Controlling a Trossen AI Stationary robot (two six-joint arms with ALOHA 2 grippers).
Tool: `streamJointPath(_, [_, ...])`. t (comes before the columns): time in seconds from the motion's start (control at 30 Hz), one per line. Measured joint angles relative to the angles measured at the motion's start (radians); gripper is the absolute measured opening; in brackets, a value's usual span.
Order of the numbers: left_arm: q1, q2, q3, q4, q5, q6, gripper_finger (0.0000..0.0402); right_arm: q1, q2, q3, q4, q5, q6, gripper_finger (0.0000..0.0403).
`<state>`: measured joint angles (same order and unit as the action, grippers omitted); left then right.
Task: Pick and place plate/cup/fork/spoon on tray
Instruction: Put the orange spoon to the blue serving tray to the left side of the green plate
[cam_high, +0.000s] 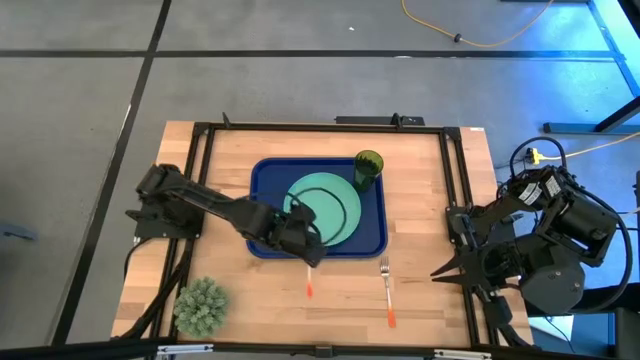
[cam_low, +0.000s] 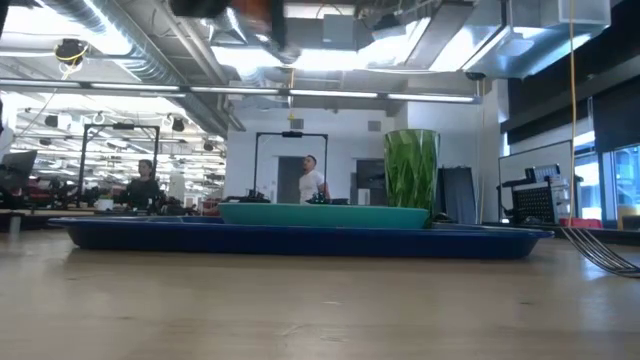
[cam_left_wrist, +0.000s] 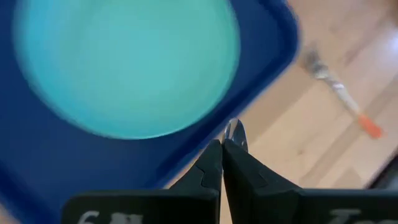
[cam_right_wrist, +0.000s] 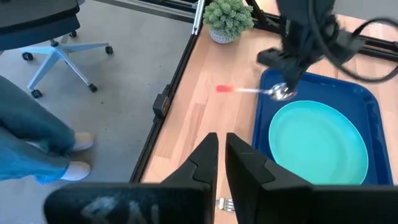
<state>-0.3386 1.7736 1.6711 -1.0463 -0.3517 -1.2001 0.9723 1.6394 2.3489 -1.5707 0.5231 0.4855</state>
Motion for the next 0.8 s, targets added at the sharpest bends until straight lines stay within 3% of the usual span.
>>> streamJointPath(0.2, [0.013, -0.074, 0.0, -0.203, -0.052, -0.011, 0.0, -0.027, 0.001, 0.0, 0.0, 0.008, -0.001, 0.0034])
streamJointPath(0.5, [0.097, -0.134, -0.002, -0.355, -0.035, 0.152, 0.0, -0.133, 0.002, -0.081, 0.0, 0.035, 0.02, 0.0034])
streamJointPath(0.6, [0.132, -0.165, -0.054, -0.333, -0.038, 0.194, 0.0, -0.171, 0.003, -0.119, 0.0, 0.032, 0.051, 0.0034])
streamJointPath(0.8, [0.204, -0.276, -0.277, -0.17, 0.044, 0.266, 0.0, -0.231, 0.004, -0.17, 0.0, 0.011, 0.061, 0.0034])
